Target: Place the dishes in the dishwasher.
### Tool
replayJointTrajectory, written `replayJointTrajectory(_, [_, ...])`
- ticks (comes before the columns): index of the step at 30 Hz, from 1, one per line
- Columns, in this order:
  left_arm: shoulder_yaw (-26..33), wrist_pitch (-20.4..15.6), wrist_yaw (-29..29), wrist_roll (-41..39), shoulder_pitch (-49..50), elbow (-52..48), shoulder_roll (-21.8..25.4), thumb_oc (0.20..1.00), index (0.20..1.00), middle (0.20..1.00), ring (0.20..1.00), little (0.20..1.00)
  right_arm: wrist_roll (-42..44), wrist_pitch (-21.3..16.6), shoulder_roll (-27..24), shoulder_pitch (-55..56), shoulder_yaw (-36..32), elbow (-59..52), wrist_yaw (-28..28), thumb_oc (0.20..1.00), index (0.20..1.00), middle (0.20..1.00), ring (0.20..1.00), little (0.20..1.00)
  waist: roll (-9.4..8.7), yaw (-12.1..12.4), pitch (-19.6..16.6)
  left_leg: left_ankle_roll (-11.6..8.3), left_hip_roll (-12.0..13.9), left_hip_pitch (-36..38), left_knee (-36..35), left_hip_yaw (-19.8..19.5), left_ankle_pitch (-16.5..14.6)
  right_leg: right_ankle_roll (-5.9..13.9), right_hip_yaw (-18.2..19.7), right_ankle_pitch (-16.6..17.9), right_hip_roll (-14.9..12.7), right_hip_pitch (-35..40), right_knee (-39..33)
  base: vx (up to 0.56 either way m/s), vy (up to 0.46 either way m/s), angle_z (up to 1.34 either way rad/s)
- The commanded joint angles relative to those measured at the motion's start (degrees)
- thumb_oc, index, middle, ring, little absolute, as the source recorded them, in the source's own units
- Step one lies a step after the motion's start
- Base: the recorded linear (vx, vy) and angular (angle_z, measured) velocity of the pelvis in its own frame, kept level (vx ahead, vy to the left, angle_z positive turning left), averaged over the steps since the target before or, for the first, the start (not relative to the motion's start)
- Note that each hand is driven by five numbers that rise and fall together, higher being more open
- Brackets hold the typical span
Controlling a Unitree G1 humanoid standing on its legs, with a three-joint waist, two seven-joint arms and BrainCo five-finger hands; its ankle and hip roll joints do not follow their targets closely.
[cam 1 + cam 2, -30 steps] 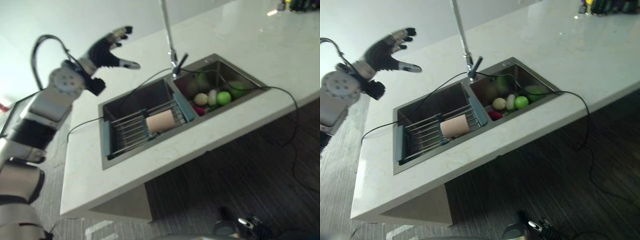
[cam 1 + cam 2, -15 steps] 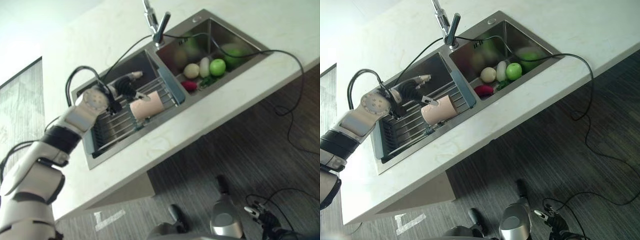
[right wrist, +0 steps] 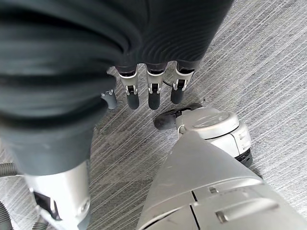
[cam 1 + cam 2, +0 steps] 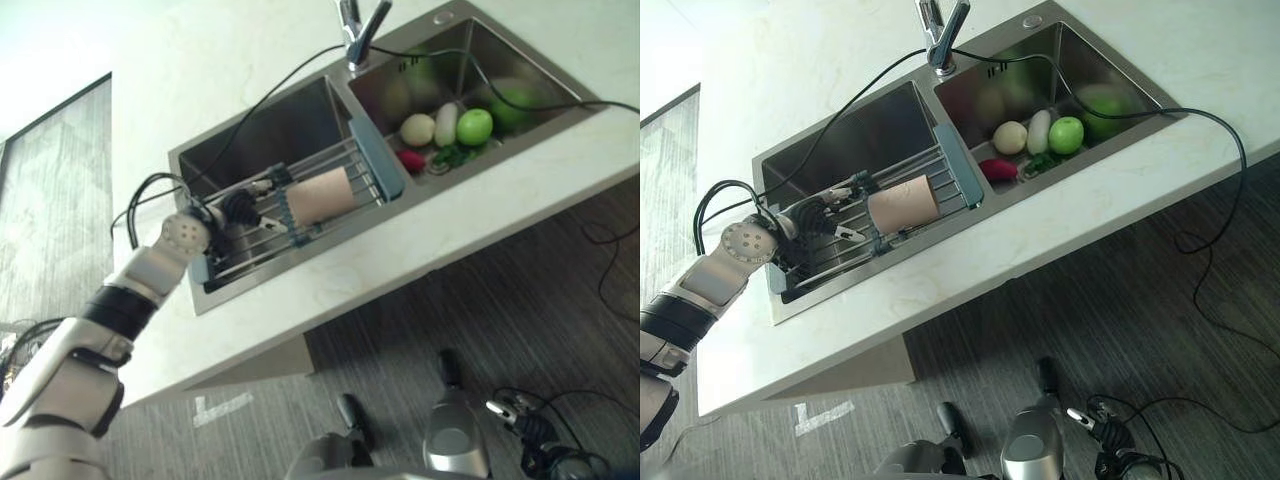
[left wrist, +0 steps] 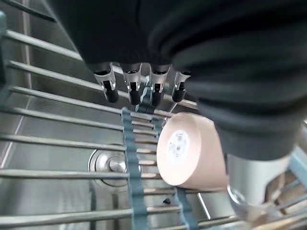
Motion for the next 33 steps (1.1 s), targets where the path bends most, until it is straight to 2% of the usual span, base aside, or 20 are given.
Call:
replayJointTrajectory(1, [4.5, -2.5, 2.0, 2.1, -1.9, 1.2, 2.1, 1.0, 1.0, 1.0, 1.0, 1.0, 3.4, -0.2, 1.5, 0.3, 0.1, -3.0, 0.1, 1.0, 1.0, 1.0, 1.0, 1.0, -3.18, -0.4, -1.5, 0.77, -0.6, -2.6, 5.1, -2.1, -3.6, 2.4, 1.7, -6.1, -1.5, -1.4, 6.7, 0.0, 0.0, 0.0])
replayJointTrajectory(18, [5.2, -2.6, 9.5, 3.0, -3.8, 3.4, -0.4, 1.0, 1.0, 1.0, 1.0, 1.0, 4.5, 0.6, 2.5, -0.5, 1.1, -3.8, -0.7, 1.0, 1.0, 1.0, 1.0, 1.0, -3.96, -0.9, 0.2, 0.75, 0.1, -4.5, 6.6, -2.2, -3.4, 1.92, 2.4, -6.2, -1.2, -4.0, 8.6, 0.0, -0.003, -0.01])
replayJointTrajectory(33, [4.5, -2.4, 11.4, 3.8, -5.8, 3.1, -1.4, 1.0, 1.0, 1.0, 1.0, 1.0, 7.4, 1.8, 3.0, -1.0, 0.2, -3.0, -0.7, 1.0, 1.0, 1.0, 1.0, 1.0, -3.54, -1.7, 0.7, 0.65, 0.3, -4.9, 6.9, -1.5, -3.3, 1.96, 2.9, -6.1, -1.4, -5.3, 9.3, -0.01, -0.002, -0.02])
